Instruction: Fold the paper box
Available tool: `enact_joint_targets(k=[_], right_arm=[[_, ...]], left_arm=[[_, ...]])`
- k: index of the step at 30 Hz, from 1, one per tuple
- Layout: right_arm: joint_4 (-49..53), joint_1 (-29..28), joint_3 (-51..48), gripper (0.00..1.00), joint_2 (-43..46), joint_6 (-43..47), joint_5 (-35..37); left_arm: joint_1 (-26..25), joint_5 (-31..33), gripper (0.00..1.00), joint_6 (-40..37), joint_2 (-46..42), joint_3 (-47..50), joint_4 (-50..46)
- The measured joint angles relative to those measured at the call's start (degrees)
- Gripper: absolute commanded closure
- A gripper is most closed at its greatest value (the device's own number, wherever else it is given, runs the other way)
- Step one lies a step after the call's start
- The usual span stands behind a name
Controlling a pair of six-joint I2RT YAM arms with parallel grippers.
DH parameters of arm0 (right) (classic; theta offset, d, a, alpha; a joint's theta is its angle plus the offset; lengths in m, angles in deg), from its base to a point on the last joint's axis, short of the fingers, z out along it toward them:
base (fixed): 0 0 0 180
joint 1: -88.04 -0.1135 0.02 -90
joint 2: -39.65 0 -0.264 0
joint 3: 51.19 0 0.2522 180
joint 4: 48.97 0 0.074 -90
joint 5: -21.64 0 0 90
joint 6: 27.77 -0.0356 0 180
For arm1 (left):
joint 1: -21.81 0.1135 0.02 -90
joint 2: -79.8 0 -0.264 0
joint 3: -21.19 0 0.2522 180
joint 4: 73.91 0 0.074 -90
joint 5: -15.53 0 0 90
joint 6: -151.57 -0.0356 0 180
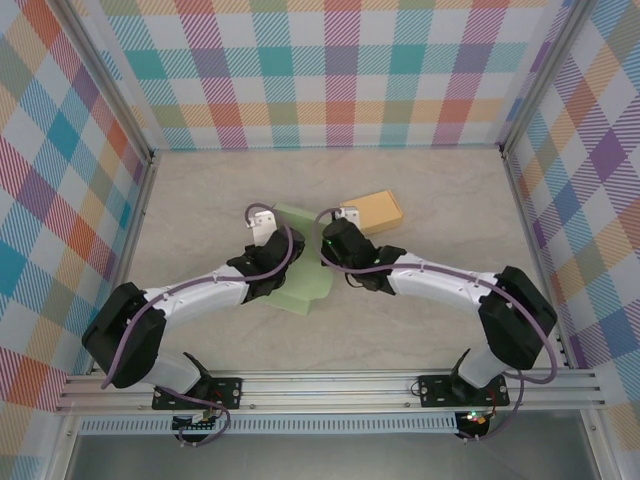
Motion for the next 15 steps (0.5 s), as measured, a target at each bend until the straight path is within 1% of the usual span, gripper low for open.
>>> enact_joint_targets(k=[2,4,8,9,12,15], right_arm=[[0.4,0.0,1.3,1.00,-1.6,-0.2,0.2],[2.5,0.2,3.0,1.00,-3.0,-0.7,0.6],[9.5,0.2,7.7,1.00,-6.8,-2.4,0.3],[11.3,0.2,8.9,1.00,-7.8,-2.7,-0.4],[16.2,0.0,11.0,1.00,-10.0,-3.5,-3.8],[20.2,0.0,11.6,1.00,-11.4,-4.5,-7.5]], left_arm=[[0.9,-1.5,0.96,-0.2,0.0,0.3,0.4],[1.4,-3.8,0.85,-0.5,0.0,1.2,0.9],[2.3,-8.0,0.77,-0.4,-0.6,2.1,0.0],[2.6,-9.1,0.75,-0.3,-0.9,2.1,-0.7],[2.9,-11.8,0.66,-0.2,-2.4,2.1,-3.1],[2.9,-13.5,0.64,-0.1,-4.1,2.1,-6.0]])
